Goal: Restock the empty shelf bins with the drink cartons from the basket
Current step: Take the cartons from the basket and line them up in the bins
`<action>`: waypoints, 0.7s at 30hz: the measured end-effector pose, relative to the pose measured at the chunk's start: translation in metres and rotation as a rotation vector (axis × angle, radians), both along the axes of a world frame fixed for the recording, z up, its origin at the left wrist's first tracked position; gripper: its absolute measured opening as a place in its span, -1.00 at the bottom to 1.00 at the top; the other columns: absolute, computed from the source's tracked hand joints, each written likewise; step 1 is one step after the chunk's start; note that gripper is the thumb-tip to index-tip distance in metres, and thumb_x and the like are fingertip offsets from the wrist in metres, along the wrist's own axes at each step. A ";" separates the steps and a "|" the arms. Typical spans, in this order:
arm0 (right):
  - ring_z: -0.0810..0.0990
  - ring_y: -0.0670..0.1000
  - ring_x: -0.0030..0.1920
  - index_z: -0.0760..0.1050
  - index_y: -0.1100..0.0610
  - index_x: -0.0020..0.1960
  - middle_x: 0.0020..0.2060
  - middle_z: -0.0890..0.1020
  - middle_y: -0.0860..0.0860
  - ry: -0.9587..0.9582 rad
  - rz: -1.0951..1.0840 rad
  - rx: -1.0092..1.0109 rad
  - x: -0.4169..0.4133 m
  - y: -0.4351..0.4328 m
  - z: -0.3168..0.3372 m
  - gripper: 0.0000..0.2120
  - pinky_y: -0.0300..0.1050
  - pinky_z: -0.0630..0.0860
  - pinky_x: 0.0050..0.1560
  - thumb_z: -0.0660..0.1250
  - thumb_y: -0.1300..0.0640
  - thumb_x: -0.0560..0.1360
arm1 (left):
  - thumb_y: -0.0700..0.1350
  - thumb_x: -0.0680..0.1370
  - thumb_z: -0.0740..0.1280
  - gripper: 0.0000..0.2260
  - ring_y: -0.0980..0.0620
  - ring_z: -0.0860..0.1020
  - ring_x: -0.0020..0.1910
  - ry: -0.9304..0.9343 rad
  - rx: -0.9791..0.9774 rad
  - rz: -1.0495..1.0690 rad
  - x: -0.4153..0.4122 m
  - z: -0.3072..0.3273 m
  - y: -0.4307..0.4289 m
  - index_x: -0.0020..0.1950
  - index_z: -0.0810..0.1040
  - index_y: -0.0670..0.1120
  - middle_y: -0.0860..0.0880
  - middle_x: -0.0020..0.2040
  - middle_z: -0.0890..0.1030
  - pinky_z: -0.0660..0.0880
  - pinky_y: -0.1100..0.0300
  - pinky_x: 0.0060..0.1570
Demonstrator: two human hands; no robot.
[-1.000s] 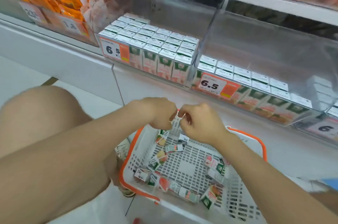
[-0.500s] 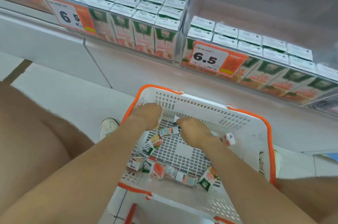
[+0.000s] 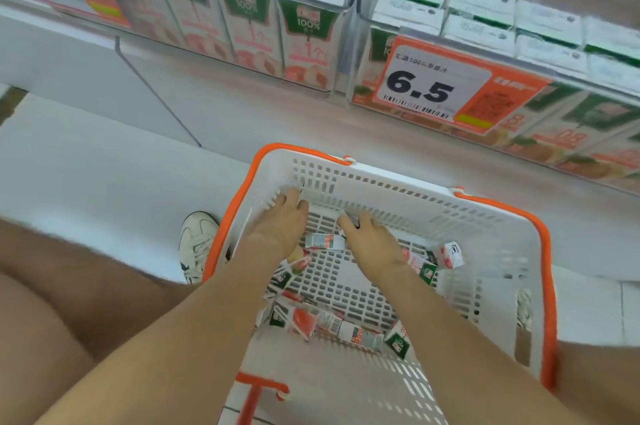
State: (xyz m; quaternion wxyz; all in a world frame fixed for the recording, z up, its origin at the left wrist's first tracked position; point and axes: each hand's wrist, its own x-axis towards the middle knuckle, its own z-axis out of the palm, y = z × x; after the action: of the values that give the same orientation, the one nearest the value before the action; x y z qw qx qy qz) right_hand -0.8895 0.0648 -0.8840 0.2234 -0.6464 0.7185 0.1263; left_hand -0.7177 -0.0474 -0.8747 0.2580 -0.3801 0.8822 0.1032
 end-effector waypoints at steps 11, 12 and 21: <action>0.59 0.05 -0.10 0.52 0.03 0.18 0.03 0.61 0.07 -0.704 -0.725 -0.103 -0.047 0.013 0.039 -0.62 -0.18 0.54 -0.22 0.57 0.25 0.46 | -0.27 0.56 0.43 -0.48 -0.19 0.46 0.36 0.046 -0.012 0.056 -0.004 0.022 0.011 0.46 0.30 -0.14 -0.16 0.38 0.45 0.49 -0.03 0.30; 0.61 0.07 -0.16 0.54 0.10 0.19 -0.01 0.63 0.15 -0.796 -0.793 -0.089 -0.048 0.016 0.049 -0.61 -0.09 0.62 -0.21 0.58 0.31 0.45 | -0.26 0.57 0.42 -0.46 -0.19 0.49 0.34 0.080 -0.012 0.094 -0.004 0.031 0.014 0.48 0.26 -0.11 -0.14 0.36 0.44 0.51 -0.06 0.26; 0.68 0.35 0.17 0.46 0.11 0.29 0.26 0.56 0.35 -1.339 -0.905 -0.082 -0.049 0.055 0.156 -0.44 0.36 0.55 0.30 0.47 0.54 0.44 | -0.15 0.62 0.39 -0.84 -0.10 0.62 -0.06 0.681 0.523 0.531 -0.015 0.143 0.027 0.18 0.67 -0.07 -0.10 0.16 0.60 0.62 0.09 -0.10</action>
State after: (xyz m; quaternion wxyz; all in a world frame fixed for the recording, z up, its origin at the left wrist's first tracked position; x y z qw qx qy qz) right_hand -0.9381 0.1201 -0.7275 0.6118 -0.2391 0.6283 -0.4169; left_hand -0.7327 -0.0203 -0.7314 0.0070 -0.4588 0.7336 0.5012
